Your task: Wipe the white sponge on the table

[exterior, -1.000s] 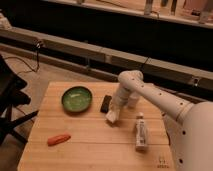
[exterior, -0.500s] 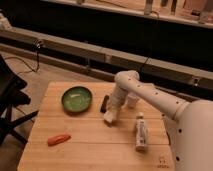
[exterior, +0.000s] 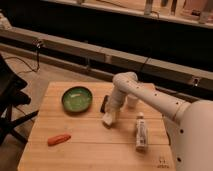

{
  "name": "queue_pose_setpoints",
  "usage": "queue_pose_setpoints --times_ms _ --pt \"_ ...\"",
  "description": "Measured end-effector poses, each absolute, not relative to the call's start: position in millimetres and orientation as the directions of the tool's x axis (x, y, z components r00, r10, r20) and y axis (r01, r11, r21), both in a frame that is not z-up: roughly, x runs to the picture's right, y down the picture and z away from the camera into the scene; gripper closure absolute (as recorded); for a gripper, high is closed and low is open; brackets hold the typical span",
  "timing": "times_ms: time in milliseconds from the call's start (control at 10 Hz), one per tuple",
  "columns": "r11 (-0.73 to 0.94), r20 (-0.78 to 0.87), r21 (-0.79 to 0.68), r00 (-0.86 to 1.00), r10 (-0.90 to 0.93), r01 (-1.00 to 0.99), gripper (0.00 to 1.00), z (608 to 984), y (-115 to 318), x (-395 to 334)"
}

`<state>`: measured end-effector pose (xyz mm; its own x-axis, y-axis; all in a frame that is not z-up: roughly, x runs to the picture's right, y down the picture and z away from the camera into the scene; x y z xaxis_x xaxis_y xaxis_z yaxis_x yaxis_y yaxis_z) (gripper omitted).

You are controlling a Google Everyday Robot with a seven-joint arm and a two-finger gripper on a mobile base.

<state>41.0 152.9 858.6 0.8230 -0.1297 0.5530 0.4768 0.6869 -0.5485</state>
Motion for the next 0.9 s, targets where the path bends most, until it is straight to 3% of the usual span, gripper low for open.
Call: queue_pose_setpoints --times_ms 900 --pt "0.659 0.579 -0.53 0.796 -0.18 0.534 0.94 853 158 23"
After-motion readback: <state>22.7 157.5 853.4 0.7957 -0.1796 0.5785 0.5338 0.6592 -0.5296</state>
